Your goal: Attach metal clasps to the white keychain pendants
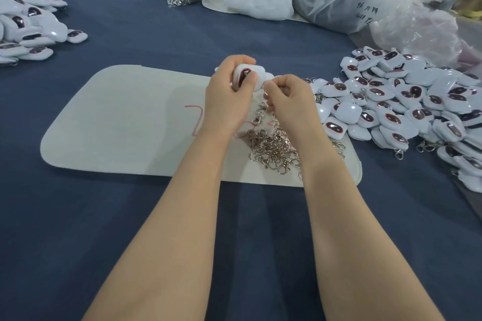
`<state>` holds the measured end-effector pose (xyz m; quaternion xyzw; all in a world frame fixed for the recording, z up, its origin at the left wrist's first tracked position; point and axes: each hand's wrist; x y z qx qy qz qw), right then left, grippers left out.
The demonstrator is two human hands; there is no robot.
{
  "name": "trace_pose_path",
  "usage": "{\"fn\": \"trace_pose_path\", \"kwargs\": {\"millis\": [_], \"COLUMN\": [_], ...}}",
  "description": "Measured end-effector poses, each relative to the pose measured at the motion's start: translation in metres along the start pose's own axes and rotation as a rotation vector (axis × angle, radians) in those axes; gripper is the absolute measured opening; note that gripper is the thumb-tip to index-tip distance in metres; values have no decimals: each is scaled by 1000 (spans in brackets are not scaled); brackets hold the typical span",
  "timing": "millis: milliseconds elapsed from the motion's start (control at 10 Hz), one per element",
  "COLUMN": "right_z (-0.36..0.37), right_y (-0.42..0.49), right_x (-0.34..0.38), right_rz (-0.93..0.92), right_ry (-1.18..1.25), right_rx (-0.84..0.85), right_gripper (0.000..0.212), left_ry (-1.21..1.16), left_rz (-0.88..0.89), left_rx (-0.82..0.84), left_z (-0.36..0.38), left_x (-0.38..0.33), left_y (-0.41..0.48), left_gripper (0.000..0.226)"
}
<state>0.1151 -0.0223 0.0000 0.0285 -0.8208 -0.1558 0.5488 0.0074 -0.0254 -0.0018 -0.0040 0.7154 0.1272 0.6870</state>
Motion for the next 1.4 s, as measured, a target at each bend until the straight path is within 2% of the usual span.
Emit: {"fn": "trace_pose_path", "kwargs": {"millis": [100, 200, 300, 400, 500, 600, 700, 800, 1000, 1100, 1200, 1300, 1400], "right_z": [-2, 1, 4, 6, 6, 4, -2, -7, -12, -13, -16, -36, -48], "right_y": [1, -1, -3, -3, -3, -3, -1, -2, -1, -1, 3, 11, 15], "right_x": [0, 0, 0, 1, 2, 1, -1, -1, -4, -5, -3, 0, -12], "right_rz": [24, 32, 35, 9, -15, -1, 42, 53, 133, 150, 215, 191, 216], "right_ry": [56, 94, 168, 148, 74, -14, 14, 40, -60, -34, 255, 877, 1065], "right_rx": [-2, -42, -68, -68, 7, 98, 140, 184, 148, 67, -198, -588, -727], "right_gripper": [14, 14, 9, 12, 10, 14, 18, 5, 13, 18, 18, 8, 40], "left_ry": [141, 141, -38, -120, -25, -43, -66, 0, -63, -117, -129, -150, -153], "left_rz": [171, 156, -85, -343, -389, -366, -321, -243, -301, -321, -342, -362, -362], "left_rx": [31, -2, -55, -46, -38, -69, -53, -6, -3, -41, -78, -107, -144], "left_z": [1, 3, 2, 1, 3, 4, 3, 5, 8, 7, 6, 5, 4], "left_x": [0, 1, 3, 7, 10, 8, 7, 5, 4, 5, 10, 11, 11], "left_y": [-3, -1, 3, 4, 5, 4, 3, 1, 1, 1, 5, 5, 7], "left_gripper": [17, 14, 10, 24, 35, 20, 8, 13, 13, 17, 18, 16, 15]}}
Point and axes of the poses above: each hand's wrist, its own y-axis towards the middle knuckle, its own z-axis out of the palm, x = y × z, and after that the axes turned 6 degrees about -z, right-handed
